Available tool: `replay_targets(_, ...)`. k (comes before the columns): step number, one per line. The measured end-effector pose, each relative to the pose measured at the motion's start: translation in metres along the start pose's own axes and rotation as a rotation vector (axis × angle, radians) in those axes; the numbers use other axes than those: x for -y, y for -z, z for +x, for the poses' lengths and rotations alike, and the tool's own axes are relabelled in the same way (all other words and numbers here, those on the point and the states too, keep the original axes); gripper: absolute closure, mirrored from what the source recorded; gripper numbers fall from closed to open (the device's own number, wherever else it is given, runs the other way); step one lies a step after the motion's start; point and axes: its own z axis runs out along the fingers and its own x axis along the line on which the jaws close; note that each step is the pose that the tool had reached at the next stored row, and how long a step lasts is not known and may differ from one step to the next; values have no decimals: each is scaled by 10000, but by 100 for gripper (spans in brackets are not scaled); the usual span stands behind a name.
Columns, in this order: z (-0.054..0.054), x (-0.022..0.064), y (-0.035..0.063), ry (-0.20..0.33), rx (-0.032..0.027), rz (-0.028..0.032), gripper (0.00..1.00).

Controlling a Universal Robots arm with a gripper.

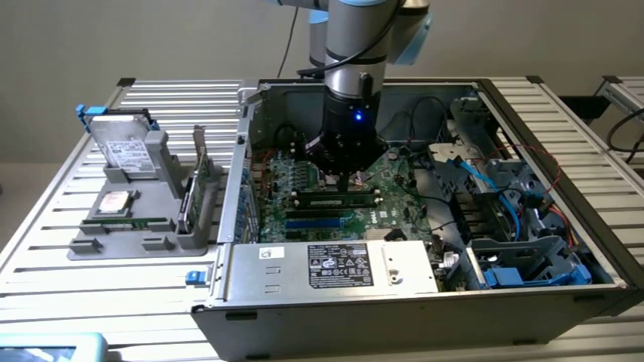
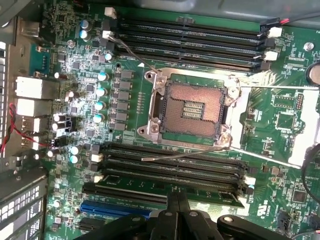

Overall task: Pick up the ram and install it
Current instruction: 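Press down the ram until it locks into place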

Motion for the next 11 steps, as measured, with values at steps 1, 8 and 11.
replay_targets(1, 0, 0, 0, -83, 0, -2, 89)
replay_targets(8, -1, 0, 0, -340, 82, 137, 89)
replay_targets(11, -1, -1, 0, -341, 83, 138, 89)
